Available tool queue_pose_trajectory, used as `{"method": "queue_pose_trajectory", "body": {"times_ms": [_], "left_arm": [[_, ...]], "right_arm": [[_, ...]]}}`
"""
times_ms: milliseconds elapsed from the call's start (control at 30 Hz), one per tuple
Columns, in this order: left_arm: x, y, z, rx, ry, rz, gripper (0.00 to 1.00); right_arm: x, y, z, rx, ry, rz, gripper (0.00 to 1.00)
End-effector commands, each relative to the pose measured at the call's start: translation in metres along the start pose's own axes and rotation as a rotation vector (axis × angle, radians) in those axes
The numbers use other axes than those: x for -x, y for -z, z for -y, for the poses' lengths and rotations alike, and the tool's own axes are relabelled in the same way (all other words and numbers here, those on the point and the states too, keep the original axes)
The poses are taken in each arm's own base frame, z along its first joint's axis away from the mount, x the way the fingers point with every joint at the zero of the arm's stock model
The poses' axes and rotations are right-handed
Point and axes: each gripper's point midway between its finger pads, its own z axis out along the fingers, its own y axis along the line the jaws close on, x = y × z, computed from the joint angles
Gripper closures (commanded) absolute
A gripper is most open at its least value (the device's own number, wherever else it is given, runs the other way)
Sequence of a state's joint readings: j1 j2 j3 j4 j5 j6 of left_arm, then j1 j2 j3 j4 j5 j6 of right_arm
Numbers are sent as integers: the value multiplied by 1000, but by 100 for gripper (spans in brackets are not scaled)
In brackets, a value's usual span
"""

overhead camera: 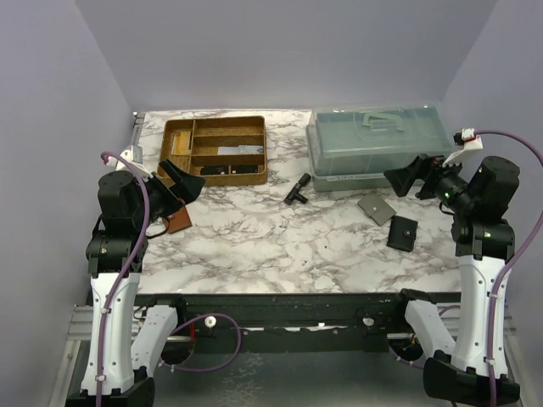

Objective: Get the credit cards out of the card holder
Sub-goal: Move the card holder to the center of the board.

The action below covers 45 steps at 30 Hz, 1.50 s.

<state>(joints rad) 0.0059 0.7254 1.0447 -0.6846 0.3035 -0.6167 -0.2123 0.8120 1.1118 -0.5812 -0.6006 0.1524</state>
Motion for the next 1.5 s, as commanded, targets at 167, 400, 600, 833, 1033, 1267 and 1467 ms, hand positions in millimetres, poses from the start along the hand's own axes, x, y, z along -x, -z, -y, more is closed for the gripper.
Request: {"method": "queue_pose_trajectory", "body": {"times_ms": [167,400,600,833,1033,1267,1467], "left_arm": [[-33,-21,-43,131,30,-92,1],[-44,-48,-80,280,79,-136,1],[-45,-69,-126,444,61,-135,3],[-31,-77,-181,621,55,-61,10],[-38,-91,-222,653,131,-97,23],[-58,-110,-252,706,129,-246,35],[-70,-104,-276,818,80,-313,37]], "right_arm": [[-21,-1,-33,282,150,-57,0],[-64,-8,-40,506,300,-98,0],[-94,-15,-35,575,311,-112,0],[-113,-14,-43,672,262,-105,0],[-110,-10,-45,660,288,-89,0],[-112,-10,-41,611,296,-94,0],[-113,-11,-39,601,296,-97,0]]}}
